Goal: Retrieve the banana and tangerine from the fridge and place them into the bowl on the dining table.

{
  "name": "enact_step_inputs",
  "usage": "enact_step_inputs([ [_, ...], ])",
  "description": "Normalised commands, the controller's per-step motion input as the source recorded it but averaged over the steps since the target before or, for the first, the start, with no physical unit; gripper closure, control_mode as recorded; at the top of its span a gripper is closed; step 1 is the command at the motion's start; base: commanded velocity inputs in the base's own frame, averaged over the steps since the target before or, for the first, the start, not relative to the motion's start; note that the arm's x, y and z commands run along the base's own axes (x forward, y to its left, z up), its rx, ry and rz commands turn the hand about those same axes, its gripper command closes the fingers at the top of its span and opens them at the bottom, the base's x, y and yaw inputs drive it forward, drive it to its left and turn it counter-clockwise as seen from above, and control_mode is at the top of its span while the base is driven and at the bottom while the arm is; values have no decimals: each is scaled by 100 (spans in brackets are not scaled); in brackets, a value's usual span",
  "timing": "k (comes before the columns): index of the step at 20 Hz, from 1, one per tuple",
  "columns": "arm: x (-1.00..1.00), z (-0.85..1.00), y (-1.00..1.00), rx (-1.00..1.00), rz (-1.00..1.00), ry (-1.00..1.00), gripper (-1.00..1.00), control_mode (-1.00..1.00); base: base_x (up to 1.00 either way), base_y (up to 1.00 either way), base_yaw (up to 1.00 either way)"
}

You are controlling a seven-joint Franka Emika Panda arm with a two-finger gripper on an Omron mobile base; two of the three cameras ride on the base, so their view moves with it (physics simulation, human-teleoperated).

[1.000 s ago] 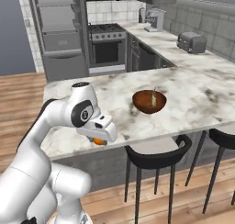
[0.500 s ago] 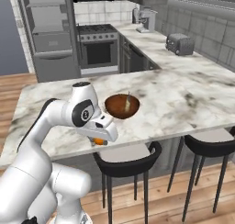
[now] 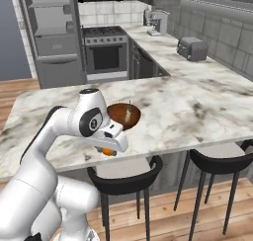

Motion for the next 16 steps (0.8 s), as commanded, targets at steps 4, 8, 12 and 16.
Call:
enact_step_inputs([
  [4, 56, 0, -1, 5, 8, -3, 100, -100, 0, 0, 0],
  [8, 76, 1, 9, 1, 8, -5, 100, -100, 0, 0, 0],
  [12, 70, 24, 7, 0, 1, 0, 100, -100, 0, 0, 0],
  [16, 59, 47, 2, 1, 0, 0, 100, -100, 0, 0, 0],
])
